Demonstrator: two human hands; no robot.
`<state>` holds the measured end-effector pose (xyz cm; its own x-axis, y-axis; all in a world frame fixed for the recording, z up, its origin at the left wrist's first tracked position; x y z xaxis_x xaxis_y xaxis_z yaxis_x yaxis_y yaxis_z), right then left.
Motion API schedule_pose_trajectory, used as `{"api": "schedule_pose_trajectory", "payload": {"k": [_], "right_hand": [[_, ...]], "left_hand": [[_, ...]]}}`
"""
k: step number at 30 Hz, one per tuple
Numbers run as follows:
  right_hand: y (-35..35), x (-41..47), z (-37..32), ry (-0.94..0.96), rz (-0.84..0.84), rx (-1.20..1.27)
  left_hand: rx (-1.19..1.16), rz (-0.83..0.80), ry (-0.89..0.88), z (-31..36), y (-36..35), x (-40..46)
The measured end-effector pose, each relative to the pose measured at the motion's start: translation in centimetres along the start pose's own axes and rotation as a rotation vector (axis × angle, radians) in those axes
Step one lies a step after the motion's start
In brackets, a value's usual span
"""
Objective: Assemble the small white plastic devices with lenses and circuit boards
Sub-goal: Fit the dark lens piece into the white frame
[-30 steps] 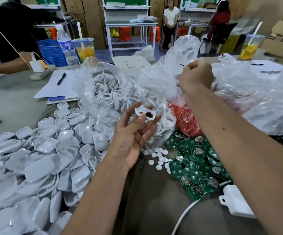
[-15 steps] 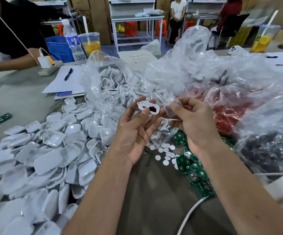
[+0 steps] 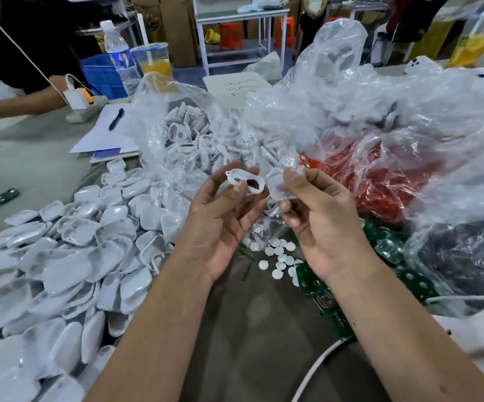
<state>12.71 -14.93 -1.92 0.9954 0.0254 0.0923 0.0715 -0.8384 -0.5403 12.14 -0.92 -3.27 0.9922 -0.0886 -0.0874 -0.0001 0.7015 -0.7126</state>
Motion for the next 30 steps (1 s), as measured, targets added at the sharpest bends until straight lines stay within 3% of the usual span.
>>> {"api": "schedule_pose_trajectory", "payload": {"k": [21, 30], "right_hand": [[0.8, 0.1, -0.8, 0.003, 0.068, 0.08], [0.8, 0.5, -2.1, 0.113, 0.027, 0.081]], "left_hand": [[0.035, -0.084, 0.029, -0.2, -1.0, -0.5], [0.022, -0.144, 0.107, -0.8, -1.5, -0.4]]}}
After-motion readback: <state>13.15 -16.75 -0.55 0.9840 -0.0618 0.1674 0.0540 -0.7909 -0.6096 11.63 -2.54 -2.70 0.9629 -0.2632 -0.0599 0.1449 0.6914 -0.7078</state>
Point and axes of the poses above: each hand's wrist, its own x-axis towards the middle knuckle, its own y-axis out of the back of the hand, z = x × y, the point moved 10 cm from there along x, towards the middle knuckle, and after that the axes turned 8 degrees about y, right-handed, at the moved point
